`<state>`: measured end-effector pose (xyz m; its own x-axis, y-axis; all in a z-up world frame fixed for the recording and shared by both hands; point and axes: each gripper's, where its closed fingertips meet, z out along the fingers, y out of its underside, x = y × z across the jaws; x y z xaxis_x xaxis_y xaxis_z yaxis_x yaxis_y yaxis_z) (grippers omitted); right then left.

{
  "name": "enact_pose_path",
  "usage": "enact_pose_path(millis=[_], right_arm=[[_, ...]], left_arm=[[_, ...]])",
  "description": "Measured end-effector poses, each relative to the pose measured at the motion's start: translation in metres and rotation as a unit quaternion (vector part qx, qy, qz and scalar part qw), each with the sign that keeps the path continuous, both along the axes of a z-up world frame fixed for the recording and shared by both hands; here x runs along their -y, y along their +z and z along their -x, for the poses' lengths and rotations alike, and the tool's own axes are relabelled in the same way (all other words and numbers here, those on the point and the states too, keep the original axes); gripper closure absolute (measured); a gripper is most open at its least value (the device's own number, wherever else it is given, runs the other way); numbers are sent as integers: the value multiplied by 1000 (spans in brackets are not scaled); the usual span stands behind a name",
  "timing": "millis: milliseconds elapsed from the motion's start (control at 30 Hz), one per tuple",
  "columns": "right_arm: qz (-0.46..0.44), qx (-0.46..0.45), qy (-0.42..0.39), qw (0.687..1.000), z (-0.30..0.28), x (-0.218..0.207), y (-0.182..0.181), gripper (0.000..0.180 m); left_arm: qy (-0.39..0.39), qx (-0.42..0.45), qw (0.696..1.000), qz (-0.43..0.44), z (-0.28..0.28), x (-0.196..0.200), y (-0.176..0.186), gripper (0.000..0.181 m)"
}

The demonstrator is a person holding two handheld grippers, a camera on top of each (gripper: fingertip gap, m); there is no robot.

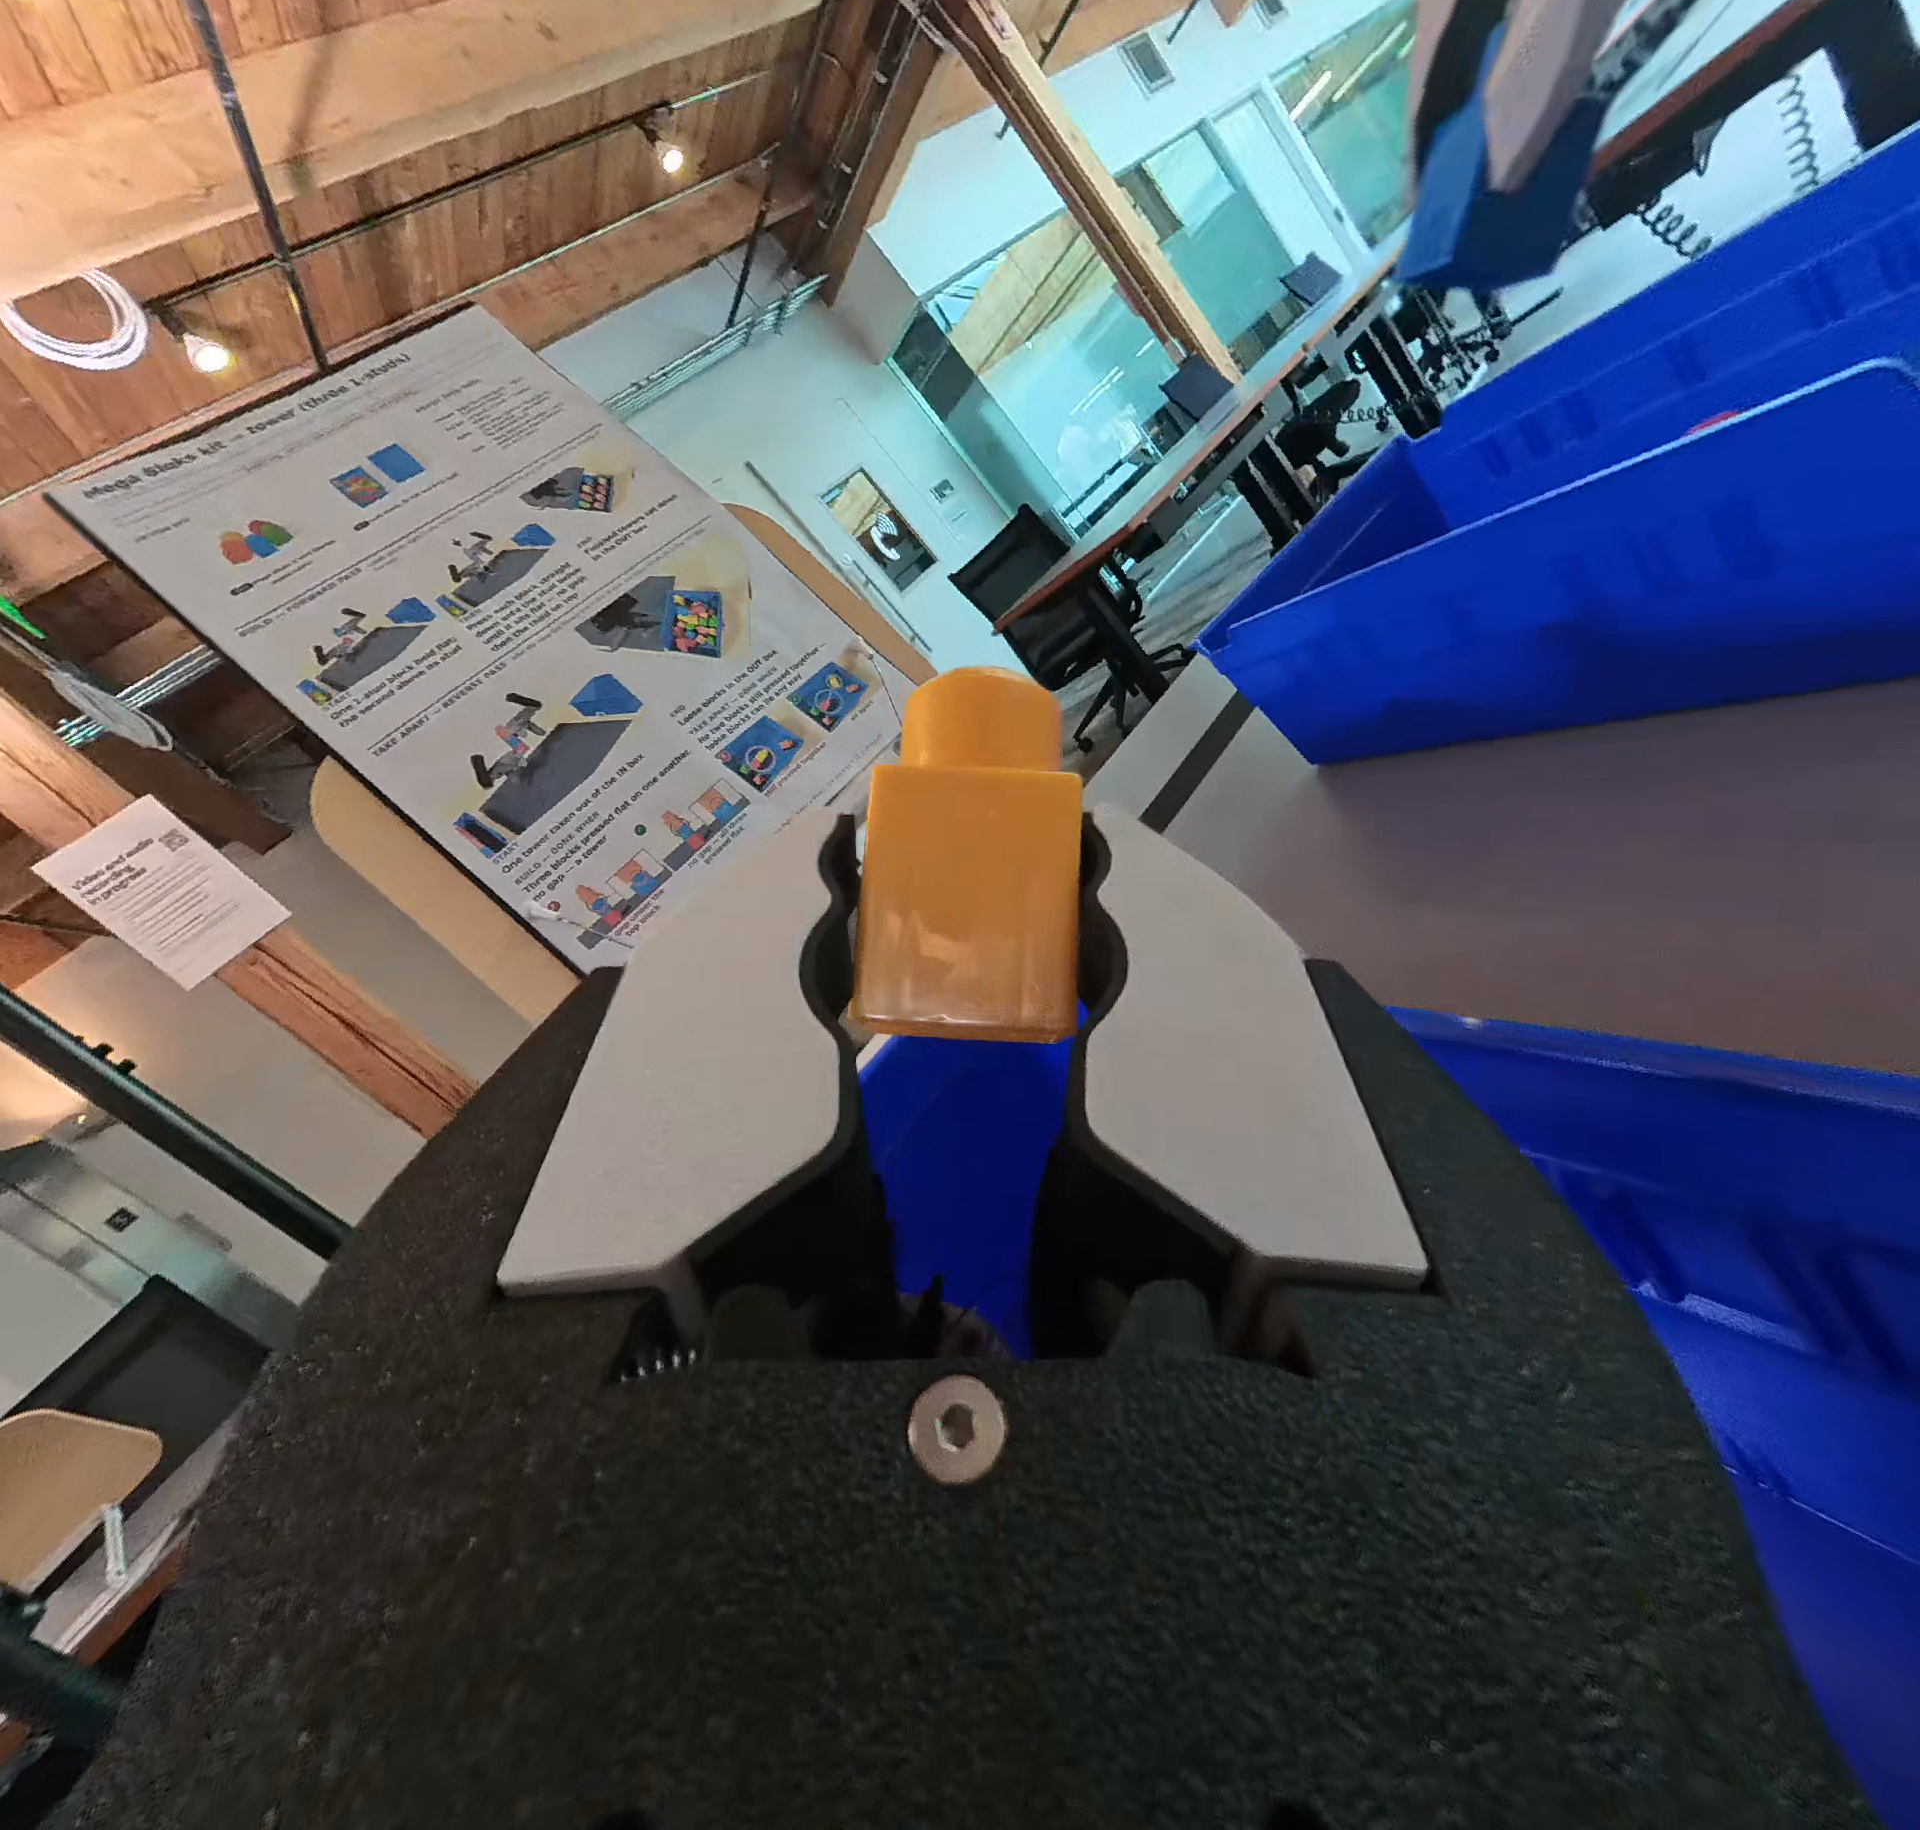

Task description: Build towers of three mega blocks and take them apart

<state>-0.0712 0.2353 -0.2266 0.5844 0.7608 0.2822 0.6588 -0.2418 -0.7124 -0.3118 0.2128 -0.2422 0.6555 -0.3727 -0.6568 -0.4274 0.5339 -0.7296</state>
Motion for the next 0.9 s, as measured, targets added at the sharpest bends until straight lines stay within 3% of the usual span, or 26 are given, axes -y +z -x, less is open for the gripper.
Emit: enact_pose_path(millis=[67, 233, 333, 733, 900], right_arm=[[9, 59, -24, 998, -32, -1, -20, 143], [178, 69, -4, 982, -49, 13, -73, 145], [239, 107, -44, 964, -66, 16, -95, 145], [284, 115, -127, 943, -98, 14, -111, 145], [271, 112, -132, 947, -99, 13, -107, 136]], left_arm=[[0, -19, 1000, 5, -5, -1, -6, 141], [0, -28, 1000, 10, -6, -2, -10, 141], [4, -24, 1000, 10, -3, -3, -9, 140], [5, -32, 999, 15, -3, -4, -12, 140], [4, -34, 999, 15, -3, -4, -12, 141]])
